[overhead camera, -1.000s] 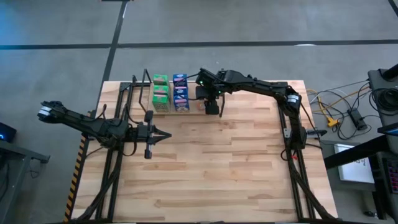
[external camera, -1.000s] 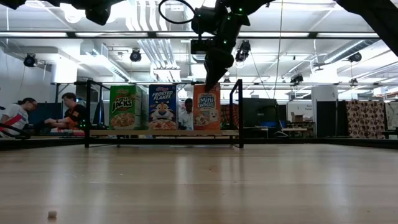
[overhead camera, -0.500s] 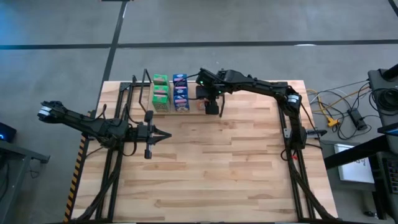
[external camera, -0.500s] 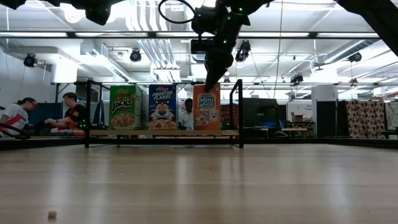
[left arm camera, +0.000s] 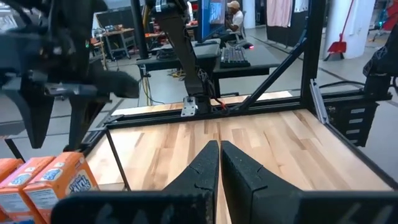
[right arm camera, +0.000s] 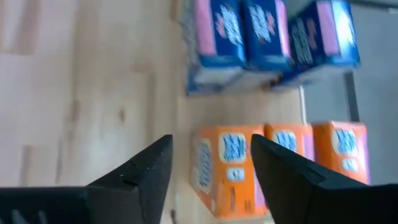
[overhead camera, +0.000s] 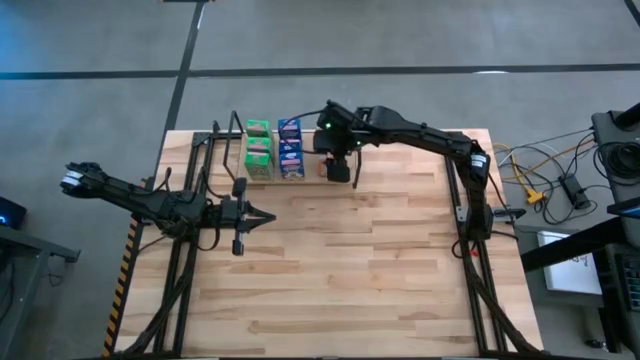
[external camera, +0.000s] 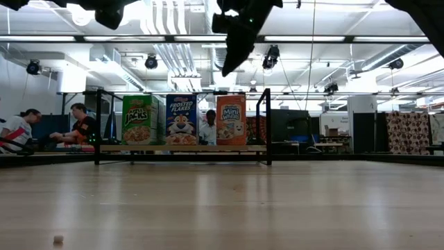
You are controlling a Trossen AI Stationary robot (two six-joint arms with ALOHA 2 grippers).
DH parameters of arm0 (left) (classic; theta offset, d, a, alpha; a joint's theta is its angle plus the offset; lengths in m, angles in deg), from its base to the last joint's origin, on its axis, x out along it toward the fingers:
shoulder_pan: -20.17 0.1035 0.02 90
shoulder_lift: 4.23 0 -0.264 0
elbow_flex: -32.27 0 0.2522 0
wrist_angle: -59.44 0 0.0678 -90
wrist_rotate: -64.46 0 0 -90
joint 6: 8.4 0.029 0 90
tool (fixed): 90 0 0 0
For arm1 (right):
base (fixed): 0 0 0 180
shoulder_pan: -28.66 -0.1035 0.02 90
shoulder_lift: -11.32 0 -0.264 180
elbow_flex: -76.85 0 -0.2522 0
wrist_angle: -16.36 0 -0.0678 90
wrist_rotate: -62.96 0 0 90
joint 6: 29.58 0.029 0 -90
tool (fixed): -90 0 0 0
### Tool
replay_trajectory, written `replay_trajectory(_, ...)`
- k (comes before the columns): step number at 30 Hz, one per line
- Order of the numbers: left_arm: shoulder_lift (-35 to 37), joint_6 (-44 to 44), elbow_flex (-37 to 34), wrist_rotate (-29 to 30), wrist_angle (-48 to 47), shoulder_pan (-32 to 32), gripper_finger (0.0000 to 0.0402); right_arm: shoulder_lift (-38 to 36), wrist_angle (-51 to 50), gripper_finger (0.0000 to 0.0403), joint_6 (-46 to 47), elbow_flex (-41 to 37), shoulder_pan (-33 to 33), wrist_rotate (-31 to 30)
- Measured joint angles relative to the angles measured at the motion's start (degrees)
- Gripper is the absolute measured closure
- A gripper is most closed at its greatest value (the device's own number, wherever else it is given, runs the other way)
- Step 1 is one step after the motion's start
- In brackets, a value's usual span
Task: Stack cereal on shelf
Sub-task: Return to Home Position
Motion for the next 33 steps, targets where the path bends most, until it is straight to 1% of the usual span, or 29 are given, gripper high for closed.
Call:
replay_trajectory(3,0.02,-1.13,-0.46,0.00,0.26,-0.01,0.0402,-0.06,1.44,0.0223,-0.63,0.03,-1.05,3.11)
replay_trajectory(7,0.02,-2.02,-0.74,-0.02,-0.02,-0.01,0.0401,-0.11,3.81,0.0267,-2.96,-1.06,-2.00,13.05)
replay_trajectory(10,0.11,-2.20,-0.76,-0.04,-0.20,-0.02,0.0401,-0.13,5.56,0.0295,-4.52,-2.58,-2.59,17.02)
replay_trajectory(17,0.98,-3.60,-0.79,-0.14,-3.81,-0.01,0.0401,-0.22,6.93,0.0344,-6.80,-6.72,-3.24,20.00)
replay_trajectory(21,1.97,-4.59,-0.85,-0.20,-5.44,-0.02,0.0401,-1.64,7.01,0.0364,-7.40,-9.93,-3.40,20.07)
replay_trajectory(27,2.95,-5.00,-0.91,-0.15,-6.98,0.00,0.0401,-6.88,10.75,0.0390,-6.74,-16.66,-3.29,18.78)
replay_trajectory(29,2.89,-4.89,-1.01,0.49,-6.99,0.00,0.0401,-9.09,13.33,0.0393,-5.21,-18.53,-3.17,13.92)
replay_trajectory(31,2.58,-4.35,-1.05,2.32,-6.90,-0.02,0.0401,-10.89,15.93,0.0394,-4.21,-20.25,-2.97,6.25)
replay_trajectory(33,2.25,-4.28,-1.07,3.88,-6.89,0.01,0.0401,-12.06,18.07,0.0394,-4.09,-21.87,-2.14,0.41)
